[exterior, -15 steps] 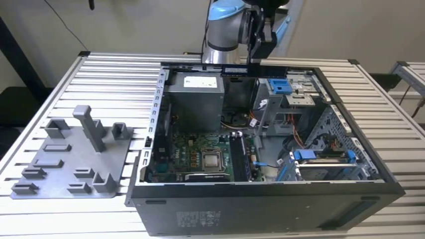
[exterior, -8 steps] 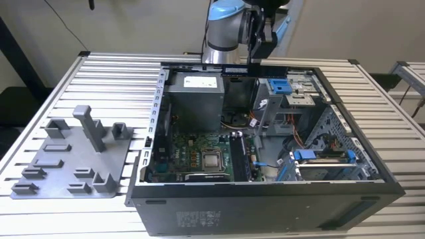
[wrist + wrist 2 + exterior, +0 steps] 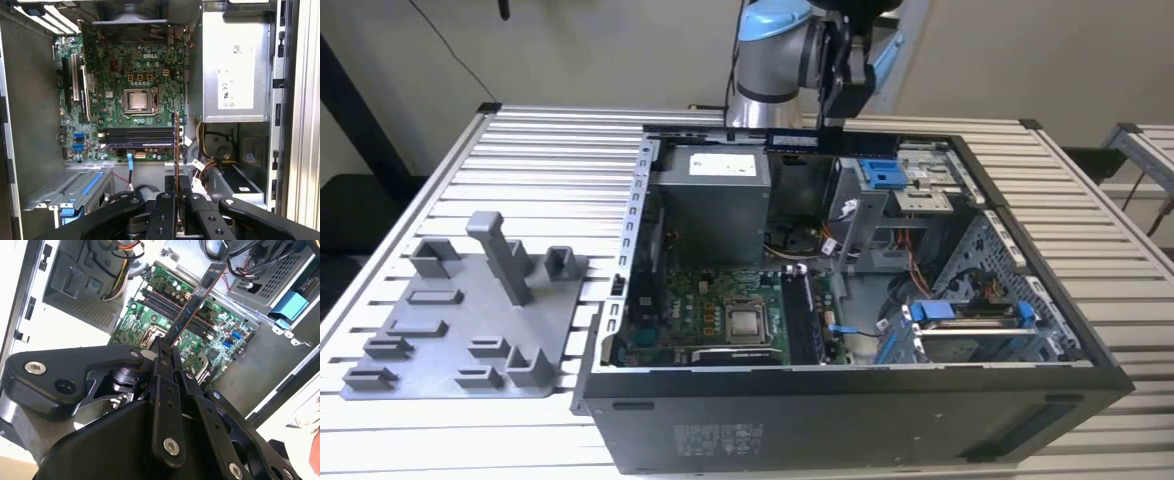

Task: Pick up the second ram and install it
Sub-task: 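Insert the second ram into the second slot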

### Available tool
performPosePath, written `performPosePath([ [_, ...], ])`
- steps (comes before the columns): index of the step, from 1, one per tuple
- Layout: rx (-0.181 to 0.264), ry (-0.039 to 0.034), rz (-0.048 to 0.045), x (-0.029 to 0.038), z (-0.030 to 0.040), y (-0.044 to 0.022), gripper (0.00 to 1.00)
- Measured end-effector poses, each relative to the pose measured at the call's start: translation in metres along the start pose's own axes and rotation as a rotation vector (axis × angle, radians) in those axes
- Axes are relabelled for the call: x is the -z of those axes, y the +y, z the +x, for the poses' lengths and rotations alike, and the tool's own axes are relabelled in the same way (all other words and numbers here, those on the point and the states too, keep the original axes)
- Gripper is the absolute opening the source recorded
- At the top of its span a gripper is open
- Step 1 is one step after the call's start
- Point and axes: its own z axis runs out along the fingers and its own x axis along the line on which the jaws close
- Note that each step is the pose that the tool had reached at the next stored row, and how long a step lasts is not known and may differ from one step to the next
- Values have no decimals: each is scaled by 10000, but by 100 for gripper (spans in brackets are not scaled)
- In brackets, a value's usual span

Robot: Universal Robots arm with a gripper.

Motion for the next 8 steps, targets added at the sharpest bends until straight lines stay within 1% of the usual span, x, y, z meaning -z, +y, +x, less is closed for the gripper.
performPosePath([
  [8, -659, 31, -8, -1, 2, 0, 14],
])
